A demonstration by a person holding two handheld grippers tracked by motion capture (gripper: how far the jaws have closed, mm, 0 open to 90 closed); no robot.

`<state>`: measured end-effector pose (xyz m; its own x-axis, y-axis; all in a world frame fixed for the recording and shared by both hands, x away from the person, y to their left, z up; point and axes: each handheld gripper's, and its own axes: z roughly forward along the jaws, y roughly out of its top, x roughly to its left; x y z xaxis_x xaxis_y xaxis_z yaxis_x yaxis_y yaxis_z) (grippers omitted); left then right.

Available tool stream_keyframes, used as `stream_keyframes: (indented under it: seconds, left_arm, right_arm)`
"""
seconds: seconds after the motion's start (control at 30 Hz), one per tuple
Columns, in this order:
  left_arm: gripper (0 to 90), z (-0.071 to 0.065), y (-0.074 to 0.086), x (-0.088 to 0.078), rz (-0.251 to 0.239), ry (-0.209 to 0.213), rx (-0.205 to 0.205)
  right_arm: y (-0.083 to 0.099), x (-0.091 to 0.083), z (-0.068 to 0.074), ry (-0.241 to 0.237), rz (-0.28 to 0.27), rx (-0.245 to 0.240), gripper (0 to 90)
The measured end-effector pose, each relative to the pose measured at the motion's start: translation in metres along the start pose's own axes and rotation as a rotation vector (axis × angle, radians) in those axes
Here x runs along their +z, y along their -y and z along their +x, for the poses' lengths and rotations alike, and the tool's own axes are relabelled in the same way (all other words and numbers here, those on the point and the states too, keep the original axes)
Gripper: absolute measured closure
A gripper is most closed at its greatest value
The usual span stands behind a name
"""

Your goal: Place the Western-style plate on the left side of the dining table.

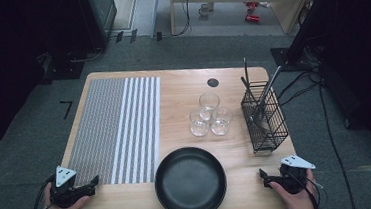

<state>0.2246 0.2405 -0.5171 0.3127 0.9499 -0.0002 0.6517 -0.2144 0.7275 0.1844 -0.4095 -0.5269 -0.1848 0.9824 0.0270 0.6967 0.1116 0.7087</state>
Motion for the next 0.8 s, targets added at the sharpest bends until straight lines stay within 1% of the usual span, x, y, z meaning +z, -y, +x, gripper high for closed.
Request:
stream_keyframes:
  seconds: [0.33,0.57,0.63,0.8]
  left_arm:
    - [14.5,-0.0003,0.0000,0.0000,0.000,-0.003,0.001]
    - [14.5,-0.0005,0.0000,0.0000,0.000,-0.004,-0.001]
    - [14.4,-0.0005,0.0000,0.0000,0.000,-0.005,-0.001]
    - [13.9,-0.0005,-0.0004,0.0004,0.003,-0.002,-0.001]
  right_arm:
    - [-0.0002,0.0001,0.0003,0.016,0.001,0.016,0.0]
    - [-0.0002,0.0000,0.0001,0.016,0.001,0.017,0.0]
    - [-0.0004,0.0001,-0.0005,0.010,0.002,0.009,0.0]
    - [-0.0002,0.0000,0.0000,0.015,0.001,0.015,0.0]
